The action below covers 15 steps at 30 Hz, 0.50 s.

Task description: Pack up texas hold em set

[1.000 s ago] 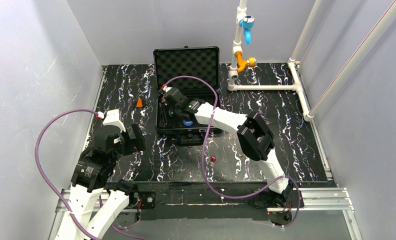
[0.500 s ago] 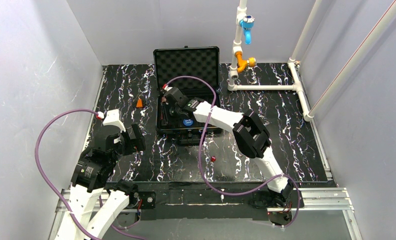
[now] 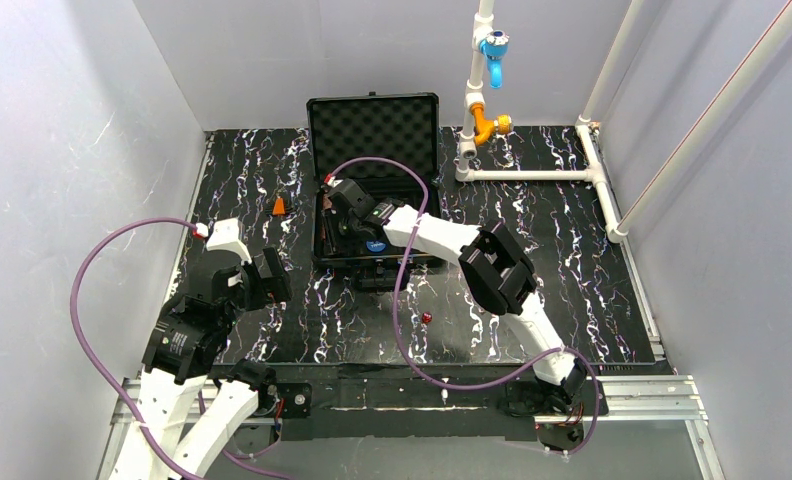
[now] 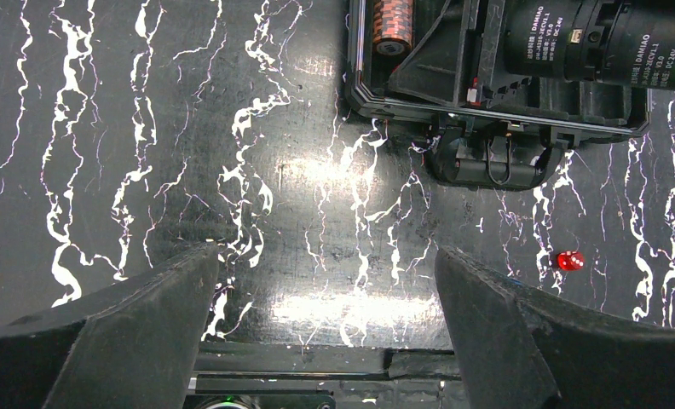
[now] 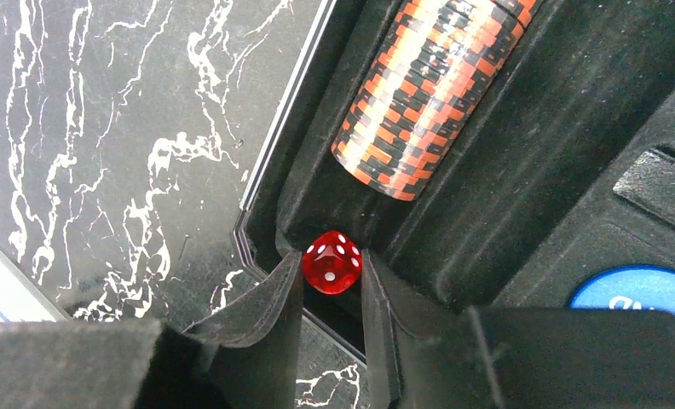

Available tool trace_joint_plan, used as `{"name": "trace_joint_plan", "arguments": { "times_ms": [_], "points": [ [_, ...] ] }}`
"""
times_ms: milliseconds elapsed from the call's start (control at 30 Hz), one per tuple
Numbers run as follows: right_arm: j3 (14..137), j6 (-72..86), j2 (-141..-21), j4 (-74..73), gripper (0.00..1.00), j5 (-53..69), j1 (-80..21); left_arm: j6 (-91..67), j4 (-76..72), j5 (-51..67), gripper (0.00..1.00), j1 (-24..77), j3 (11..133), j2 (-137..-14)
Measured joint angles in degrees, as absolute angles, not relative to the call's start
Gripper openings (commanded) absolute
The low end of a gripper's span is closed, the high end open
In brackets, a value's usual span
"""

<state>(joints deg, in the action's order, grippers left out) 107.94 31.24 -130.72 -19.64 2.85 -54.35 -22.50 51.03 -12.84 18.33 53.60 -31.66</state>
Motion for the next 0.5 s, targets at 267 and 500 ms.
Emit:
{"name": "trace_joint_plan", "arguments": {
  "times_ms": [267, 500],
  "points": [
    [107.94, 31.22, -130.76, -19.44, 0.1, 3.27, -54.33, -22.5, 51.0, -12.84, 0.98, 18.28, 53.6, -31.73],
    [107.94, 31.14, -130.76, -19.31, 0.2, 3.88, -54.33, -22.48, 51.0, -12.82, 0.98, 18.11, 53.6, -31.83]
  ]
}}
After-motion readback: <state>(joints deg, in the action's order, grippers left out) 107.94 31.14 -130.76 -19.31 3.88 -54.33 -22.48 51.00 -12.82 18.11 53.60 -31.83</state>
